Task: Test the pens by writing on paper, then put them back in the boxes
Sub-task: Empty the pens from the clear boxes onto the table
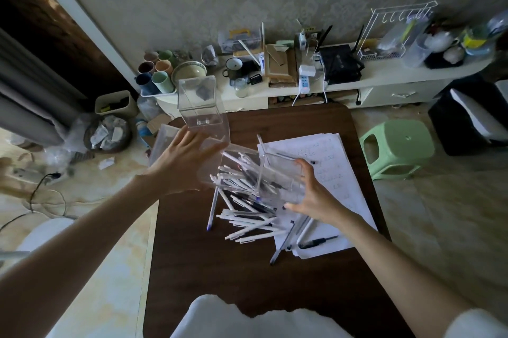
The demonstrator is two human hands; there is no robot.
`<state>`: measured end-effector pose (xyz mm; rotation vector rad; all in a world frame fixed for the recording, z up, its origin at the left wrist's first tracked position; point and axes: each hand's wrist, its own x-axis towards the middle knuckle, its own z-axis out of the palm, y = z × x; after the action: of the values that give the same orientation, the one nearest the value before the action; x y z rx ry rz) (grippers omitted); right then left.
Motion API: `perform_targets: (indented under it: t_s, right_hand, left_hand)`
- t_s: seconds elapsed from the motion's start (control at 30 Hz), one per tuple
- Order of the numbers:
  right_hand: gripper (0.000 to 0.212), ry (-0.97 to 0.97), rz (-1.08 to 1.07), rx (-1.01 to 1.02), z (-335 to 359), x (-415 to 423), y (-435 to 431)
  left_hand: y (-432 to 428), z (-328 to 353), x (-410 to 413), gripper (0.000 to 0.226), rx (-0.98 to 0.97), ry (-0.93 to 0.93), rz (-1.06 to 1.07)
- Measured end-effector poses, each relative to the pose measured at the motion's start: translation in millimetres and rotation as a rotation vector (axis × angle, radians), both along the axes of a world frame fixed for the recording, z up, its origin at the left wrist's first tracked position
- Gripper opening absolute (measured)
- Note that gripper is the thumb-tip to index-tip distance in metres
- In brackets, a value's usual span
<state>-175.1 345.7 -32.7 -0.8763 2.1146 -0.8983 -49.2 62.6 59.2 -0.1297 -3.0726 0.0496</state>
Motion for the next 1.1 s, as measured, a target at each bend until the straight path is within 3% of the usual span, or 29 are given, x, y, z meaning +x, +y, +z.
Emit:
perform_targets:
  t_s: [0.1, 0.3, 0.43, 0.63, 0.77, 0.93, 1.1]
  right_hand:
    - [0.105, 0.006, 0.007, -0.006, 3, 2, 4]
    - [0.106, -0.145, -0.034, -0.053, 26, 2, 11]
    - [0.107, -0.257, -0.018, -0.147, 60, 0, 3]
    - [0.109, -0.406, -0.099, -0.284, 99, 3, -15]
    - [0.128, -0.47, -0.14, -0.368, 111, 9, -23]
    - [0.11, -0.553, -0.099, -0.328, 103, 15, -34]
    - [0.1, -0.707, 0.041, -0.283, 95, 33, -48]
  left_hand:
    - [2, 2, 6, 0.09, 0.048, -0.032, 0.038]
    - [2, -9, 13, 0.097, 0.255, -0.085, 0.098]
    - [12, -9, 18, 0.109, 0.729, -0.231, 0.246]
    - [23, -10, 21, 0.095, 1.275, -0.243, 0.222]
    - [27, -3, 30, 0.096, 1.624, -0.3, 0.286]
    - [34, 1, 39, 0.07, 1.957, -0.38, 0.247]
    - [36, -15, 44, 0.028, 2.044, -0.404, 0.2]
